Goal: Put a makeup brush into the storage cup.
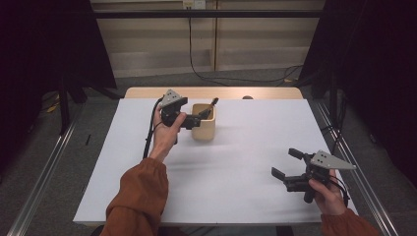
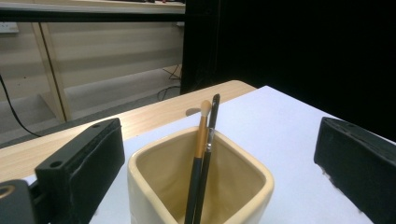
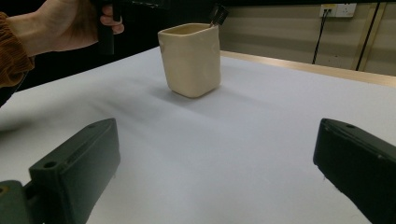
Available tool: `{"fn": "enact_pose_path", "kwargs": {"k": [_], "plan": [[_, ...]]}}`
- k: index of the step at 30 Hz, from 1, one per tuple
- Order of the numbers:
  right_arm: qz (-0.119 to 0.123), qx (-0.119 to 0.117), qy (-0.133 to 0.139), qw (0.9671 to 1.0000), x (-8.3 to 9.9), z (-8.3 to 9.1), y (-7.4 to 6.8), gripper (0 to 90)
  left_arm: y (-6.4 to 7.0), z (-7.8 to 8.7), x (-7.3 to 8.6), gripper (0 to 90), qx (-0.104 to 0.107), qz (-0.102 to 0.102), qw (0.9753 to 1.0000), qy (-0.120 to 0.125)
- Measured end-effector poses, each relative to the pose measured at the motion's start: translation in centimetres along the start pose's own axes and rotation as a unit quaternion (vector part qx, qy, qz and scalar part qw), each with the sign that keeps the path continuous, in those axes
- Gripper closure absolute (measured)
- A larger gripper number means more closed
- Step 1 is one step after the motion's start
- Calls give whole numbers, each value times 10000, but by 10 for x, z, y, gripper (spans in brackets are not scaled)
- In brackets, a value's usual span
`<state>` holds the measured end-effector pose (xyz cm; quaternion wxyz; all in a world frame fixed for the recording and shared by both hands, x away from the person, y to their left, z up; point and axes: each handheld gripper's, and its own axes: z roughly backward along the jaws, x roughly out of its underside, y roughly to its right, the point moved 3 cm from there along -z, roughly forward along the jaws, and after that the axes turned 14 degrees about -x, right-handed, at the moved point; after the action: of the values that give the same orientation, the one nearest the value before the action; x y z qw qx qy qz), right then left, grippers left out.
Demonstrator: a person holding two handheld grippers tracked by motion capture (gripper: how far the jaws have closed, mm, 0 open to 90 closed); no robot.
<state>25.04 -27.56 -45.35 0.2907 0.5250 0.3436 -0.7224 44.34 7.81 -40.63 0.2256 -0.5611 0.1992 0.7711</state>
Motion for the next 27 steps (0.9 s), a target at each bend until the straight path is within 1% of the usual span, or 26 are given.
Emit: {"fn": "enact_pose_path", "kwargs": {"k": [2,3,4,5,8,13,18,21,23,25,27], "plan": [[11,22,-4,10000,0,1,0,0,1,3,0,22,-21,-60,10000,15],[7,23,-7,10000,0,1,-1,0,1,4,0,21,-8,-38,10000,-1],[19,26,-9,10000,0,1,-1,0,2,5,1,21,-24,-59,10000,-34],[22,36,0,10000,-1,1,-2,0,3,6,1,25,-32,-127,9999,-49],[38,42,2,10000,-1,1,-3,0,3,11,0,29,-7,-27,10000,-19],[43,66,6,10000,-1,1,-2,0,0,20,4,31,-60,-83,9999,-22],[32,66,-13,10000,-1,1,-2,0,0,30,9,29,-54,-55,10000,10],[25,64,-17,10000,-1,1,-2,0,-2,36,11,28,-66,-71,10000,3],[27,66,-23,10000,-1,1,-2,0,-2,39,11,28,-56,-10,10000,28],[25,65,-17,10000,-1,1,-2,0,-2,43,12,28,-54,4,10000,43],[28,70,-13,10000,-1,1,-2,0,-2,46,13,28,-57,-29,10000,36]]}}
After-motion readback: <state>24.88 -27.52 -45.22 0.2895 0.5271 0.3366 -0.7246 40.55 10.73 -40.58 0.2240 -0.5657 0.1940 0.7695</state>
